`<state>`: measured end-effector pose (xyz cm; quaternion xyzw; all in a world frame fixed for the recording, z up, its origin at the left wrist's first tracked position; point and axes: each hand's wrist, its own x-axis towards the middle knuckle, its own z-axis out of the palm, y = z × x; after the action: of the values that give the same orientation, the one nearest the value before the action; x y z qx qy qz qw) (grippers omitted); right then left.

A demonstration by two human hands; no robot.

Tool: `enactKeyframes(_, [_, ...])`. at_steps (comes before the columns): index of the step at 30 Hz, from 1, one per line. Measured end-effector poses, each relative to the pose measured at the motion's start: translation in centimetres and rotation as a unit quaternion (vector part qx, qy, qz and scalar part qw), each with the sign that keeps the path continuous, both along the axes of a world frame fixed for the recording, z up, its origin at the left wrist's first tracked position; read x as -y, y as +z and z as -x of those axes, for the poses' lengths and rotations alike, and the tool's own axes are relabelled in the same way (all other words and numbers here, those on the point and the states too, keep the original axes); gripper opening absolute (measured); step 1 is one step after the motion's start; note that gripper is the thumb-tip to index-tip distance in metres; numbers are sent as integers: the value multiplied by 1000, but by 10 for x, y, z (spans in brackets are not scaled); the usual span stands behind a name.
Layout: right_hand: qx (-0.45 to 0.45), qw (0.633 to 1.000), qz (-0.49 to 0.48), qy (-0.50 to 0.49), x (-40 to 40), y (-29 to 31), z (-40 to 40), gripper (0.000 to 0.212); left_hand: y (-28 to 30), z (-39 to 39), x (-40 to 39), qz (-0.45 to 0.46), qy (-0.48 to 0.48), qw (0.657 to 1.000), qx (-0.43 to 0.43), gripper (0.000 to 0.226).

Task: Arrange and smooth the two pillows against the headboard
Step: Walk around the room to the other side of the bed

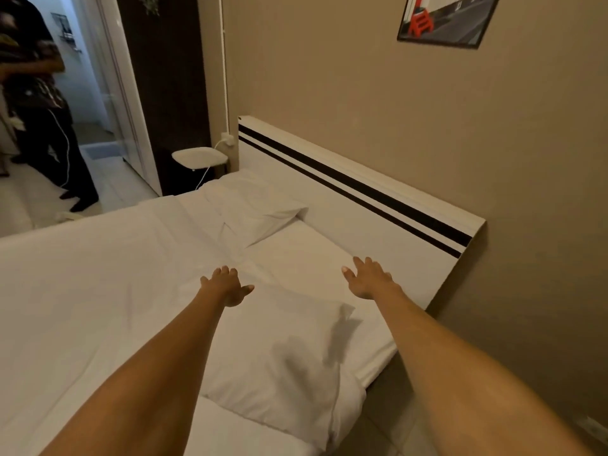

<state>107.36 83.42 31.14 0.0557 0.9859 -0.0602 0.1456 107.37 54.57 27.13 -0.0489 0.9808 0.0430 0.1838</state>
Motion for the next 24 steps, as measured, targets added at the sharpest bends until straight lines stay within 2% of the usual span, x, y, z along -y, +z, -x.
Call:
enactKeyframes(6, [16,999,-9,42,-1,-17,88,64,-20,49,4,-9,55,998,21,78])
enactKeyframes(13, [40,988,-11,149,31,-48,182,65,-51,78,23,-17,175,984,40,75])
enactKeyframes(20, [88,951,1,296,69,-96,254,66,-106,72,11,-41,332,941,57,72])
enactKeyframes(24, [119,928,-23,353,77,-137,277,66,-146,57,-9,-59,394,914,75,71])
